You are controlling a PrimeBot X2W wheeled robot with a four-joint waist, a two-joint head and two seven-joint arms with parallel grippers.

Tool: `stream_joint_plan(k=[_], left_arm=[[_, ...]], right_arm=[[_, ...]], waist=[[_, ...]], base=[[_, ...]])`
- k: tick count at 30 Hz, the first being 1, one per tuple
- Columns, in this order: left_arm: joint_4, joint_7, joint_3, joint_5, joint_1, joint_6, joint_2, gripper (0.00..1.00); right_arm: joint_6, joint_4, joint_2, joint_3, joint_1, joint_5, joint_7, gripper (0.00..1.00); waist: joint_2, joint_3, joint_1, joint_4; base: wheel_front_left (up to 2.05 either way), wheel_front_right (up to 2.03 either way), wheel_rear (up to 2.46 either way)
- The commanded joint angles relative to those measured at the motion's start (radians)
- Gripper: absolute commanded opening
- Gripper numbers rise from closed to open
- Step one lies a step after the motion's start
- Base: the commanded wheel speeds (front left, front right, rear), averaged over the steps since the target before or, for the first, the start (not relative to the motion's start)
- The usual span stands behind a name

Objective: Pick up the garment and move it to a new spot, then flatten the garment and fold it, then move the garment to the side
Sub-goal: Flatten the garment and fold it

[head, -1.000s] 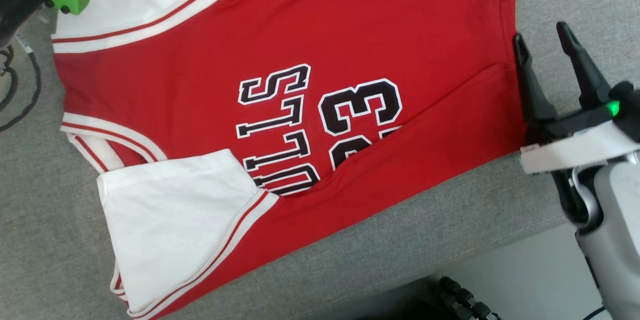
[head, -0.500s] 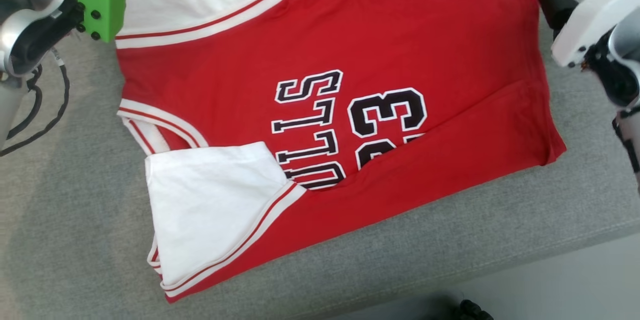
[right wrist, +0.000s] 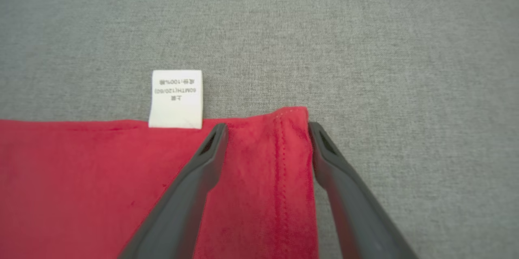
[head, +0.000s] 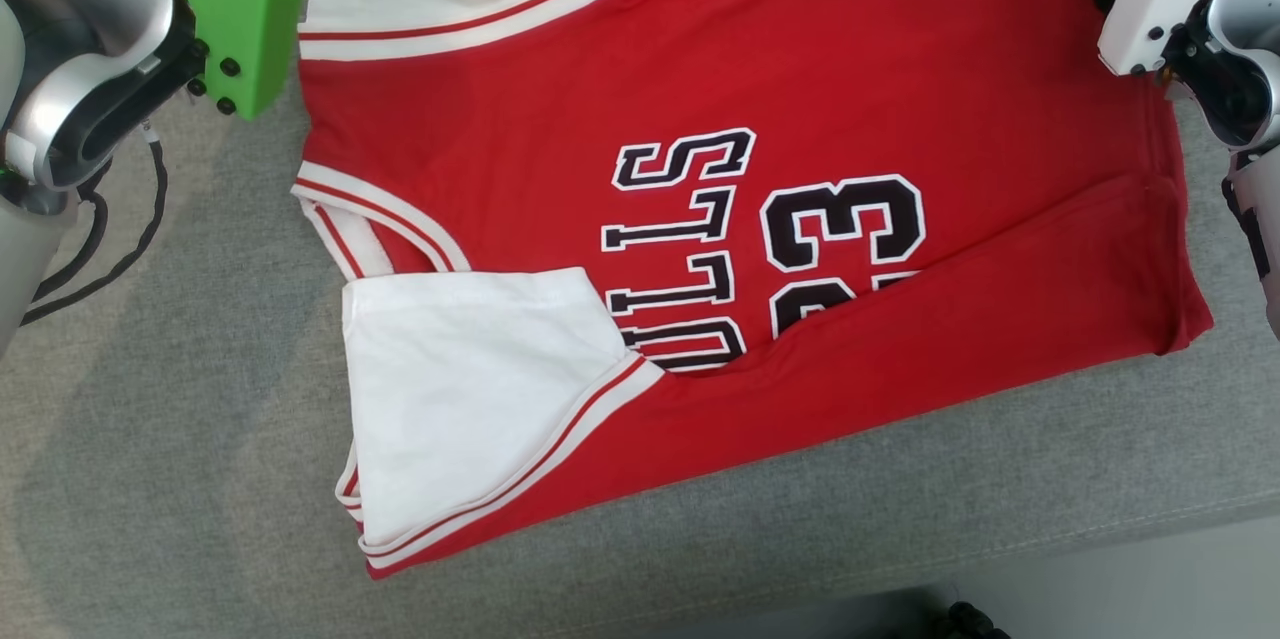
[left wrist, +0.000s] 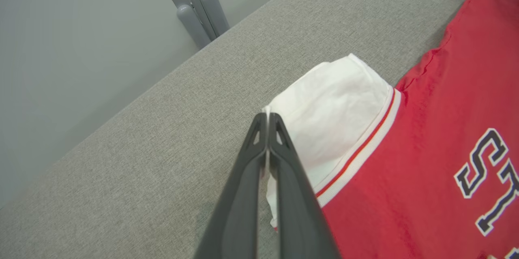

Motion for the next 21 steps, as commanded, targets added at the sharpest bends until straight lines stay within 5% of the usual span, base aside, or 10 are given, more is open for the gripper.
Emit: stream_joint_plan(k=[1,8,12,19,21], left_arm=[[-0.008,0.002,-0.002,-0.004,0.014,0.007,0.009,0.0],[-0.024,0.005,-0.005,-0.006,0.018,0.013,0.012,0.0],[-0.028,0.0,-0.006,-0.008,0.019,0.015,0.011,0.0],[-0.028,0.002,-0.01,-0.009,0.028,0.02,0.017,0.0],[-0.03,0.004,-0.01,-0.008,0.029,0.019,0.019,0.0]], right_arm=[[-0.001,0.011,0.0,0.005,-0.015,-0.009,-0.002,1.0],[-0.001,0.039,-0.009,0.022,-0.043,-0.021,-0.006,0.87],[-0.001,0.049,-0.014,0.023,-0.059,-0.036,-0.009,0.69],[-0.001,0.051,-0.012,0.02,-0.054,-0.056,0.012,0.3],[-0.001,0.044,-0.014,0.018,-0.05,-0.067,0.014,0.0]], waist=[[0.0,0.006,0.0,0.009],[0.0,0.012,0.0,0.019],[0.0,0.012,0.0,0.02],[0.0,0.003,0.0,0.015],[0.0,0.001,0.0,0.015]], base=[[0.0,0.0,0.0],[0.0,0.0,0.0],[0.0,0.0,0.0],[0.0,0.0,0.0],[0.0,0.0,0.0]])
